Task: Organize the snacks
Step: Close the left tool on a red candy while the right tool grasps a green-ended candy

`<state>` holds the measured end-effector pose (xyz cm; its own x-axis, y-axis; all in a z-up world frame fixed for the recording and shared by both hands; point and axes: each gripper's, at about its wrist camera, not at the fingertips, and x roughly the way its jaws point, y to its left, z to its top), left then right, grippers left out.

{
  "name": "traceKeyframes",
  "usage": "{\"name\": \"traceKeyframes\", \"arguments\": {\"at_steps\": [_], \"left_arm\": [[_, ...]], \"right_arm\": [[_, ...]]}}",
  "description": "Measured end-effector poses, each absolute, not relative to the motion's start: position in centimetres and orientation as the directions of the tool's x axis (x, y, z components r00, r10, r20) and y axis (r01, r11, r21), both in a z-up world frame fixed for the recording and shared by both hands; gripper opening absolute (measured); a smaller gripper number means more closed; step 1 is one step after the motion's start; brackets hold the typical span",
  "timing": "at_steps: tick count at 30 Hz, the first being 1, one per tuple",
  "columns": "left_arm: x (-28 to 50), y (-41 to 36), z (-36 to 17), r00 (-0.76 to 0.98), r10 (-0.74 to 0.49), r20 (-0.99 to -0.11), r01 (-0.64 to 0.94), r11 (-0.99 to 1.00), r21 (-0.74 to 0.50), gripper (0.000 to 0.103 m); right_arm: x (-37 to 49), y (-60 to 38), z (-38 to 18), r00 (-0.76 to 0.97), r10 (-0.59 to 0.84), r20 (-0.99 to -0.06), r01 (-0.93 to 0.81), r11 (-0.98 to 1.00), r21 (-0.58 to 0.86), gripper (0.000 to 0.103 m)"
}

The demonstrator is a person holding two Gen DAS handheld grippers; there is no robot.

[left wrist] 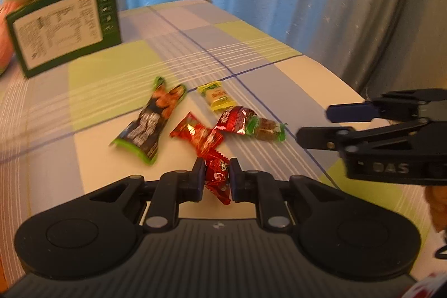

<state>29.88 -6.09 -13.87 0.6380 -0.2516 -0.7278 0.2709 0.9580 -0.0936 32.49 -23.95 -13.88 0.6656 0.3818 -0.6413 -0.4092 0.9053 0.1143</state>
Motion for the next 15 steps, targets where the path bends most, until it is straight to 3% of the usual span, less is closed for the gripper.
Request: {"name": "traceKeyframes", "arguments": {"at_steps": [6, 15], "left_arm": [[28.1, -4.8, -13.6, 0.638, -0.239, -0.732, 0.209, 0.969, -0.135, 0.016], [26.9, -3.6, -13.5, 0.632, -0.238, -0.738, 0.181, 0.971, -0.158, 0.016]], "right_arm": [[34.2, -21.1, -14.1, 0.650, 0.427, -0.628, -0.500, 0.863, 0.069, 0.044], [35.4, -18.6, -16.0, 0.604, 0.369, -0.706, -0.548, 0.836, -0.031, 0.030]]}}
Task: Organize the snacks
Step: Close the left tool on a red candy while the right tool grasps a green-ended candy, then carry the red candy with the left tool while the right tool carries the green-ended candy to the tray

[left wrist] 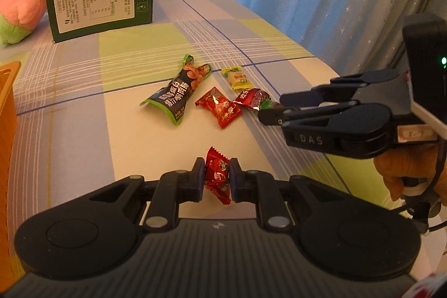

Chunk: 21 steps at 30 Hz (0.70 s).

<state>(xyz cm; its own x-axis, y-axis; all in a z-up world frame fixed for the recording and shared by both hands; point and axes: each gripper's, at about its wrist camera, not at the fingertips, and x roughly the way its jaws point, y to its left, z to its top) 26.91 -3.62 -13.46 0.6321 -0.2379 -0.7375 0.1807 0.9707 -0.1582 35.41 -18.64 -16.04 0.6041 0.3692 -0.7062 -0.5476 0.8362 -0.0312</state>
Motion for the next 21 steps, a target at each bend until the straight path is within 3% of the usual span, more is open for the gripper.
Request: {"name": "traceKeyframes", "arguments": {"at_steps": [1, 9, 21], "left_arm": [[26.8, -3.6, -13.4, 0.632, -0.239, -0.737, 0.180, 0.970, -0.161, 0.016], [25.2, -3.5, -12.1, 0.635, -0.239, -0.735, 0.176, 0.971, -0.163, 0.016], [19.3, -1.2, -6.7, 0.683, -0.210, -0.699, 0.121, 0.977, -0.175, 0.016]], "right_arm": [[35.1, -18.7, -16.2, 0.604, 0.362, -0.710, -0.537, 0.843, -0.027, 0.020], [31.7, -19.7, -14.7, 0.576, 0.363, -0.732, -0.431, 0.896, 0.105, 0.020], [24.6, -19.6, -6.7, 0.598, 0.394, -0.698, -0.347, 0.912, 0.217, 0.020]]}}
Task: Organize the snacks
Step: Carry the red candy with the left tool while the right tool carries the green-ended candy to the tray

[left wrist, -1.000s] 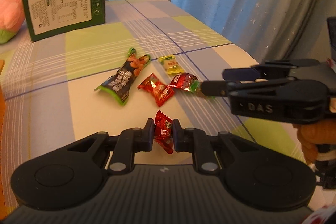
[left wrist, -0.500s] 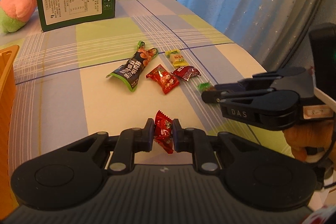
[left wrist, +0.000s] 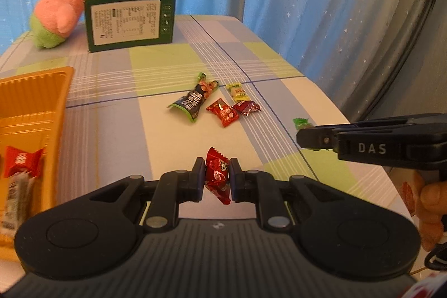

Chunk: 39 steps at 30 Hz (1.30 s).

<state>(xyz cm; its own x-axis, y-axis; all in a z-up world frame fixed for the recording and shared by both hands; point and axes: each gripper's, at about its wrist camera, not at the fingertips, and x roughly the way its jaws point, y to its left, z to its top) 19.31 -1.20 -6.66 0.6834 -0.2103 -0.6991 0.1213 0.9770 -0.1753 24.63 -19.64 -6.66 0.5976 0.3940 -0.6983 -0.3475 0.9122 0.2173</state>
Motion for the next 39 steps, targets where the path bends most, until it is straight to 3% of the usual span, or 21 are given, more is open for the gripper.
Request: {"name": "traceKeyframes", "arguments": {"at_steps": [16, 39], "left_arm": [[10.0, 3.4, -0.6, 0.748, -0.144, -0.647, 0.033, 0.983, -0.181, 0.016], [3.5, 8.8, 1.3, 0.769, -0.050, -0.637, -0.079, 0.982, -0.173, 0.016]], "right_arm": [[14.6, -15.8, -1.4, 0.639, 0.424, -0.642, -0.373, 0.901, 0.223, 0.020], [10.0, -10.6, -0.5, 0.623, 0.471, -0.625, -0.445, 0.870, 0.212, 0.020]]}}
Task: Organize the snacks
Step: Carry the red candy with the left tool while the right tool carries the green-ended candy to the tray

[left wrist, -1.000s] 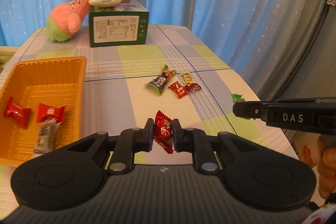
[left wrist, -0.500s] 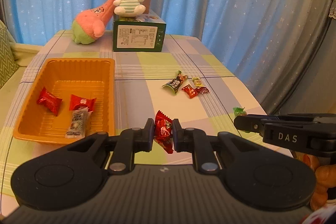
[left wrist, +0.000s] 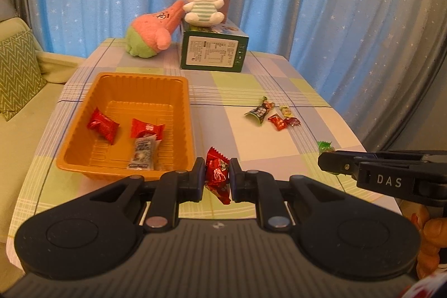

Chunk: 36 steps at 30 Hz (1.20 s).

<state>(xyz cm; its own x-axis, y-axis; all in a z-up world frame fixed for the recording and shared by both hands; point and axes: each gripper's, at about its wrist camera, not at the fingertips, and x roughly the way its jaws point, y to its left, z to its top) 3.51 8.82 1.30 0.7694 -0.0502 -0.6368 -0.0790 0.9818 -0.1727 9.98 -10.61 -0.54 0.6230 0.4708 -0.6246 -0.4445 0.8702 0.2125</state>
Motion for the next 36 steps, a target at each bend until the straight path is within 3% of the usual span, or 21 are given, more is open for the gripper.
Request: {"name": "traceKeyframes", "arguments": {"at_steps": [36], "left_arm": [[4.3, 15.9, 0.2, 0.734, 0.068, -0.676, -0.203, 0.971, -0.123, 0.016]], "right_arm": [[12.3, -1.3, -2.5, 0.539, 0.537, -0.649, -0.558, 0.805, 0.204, 0.020]]}}
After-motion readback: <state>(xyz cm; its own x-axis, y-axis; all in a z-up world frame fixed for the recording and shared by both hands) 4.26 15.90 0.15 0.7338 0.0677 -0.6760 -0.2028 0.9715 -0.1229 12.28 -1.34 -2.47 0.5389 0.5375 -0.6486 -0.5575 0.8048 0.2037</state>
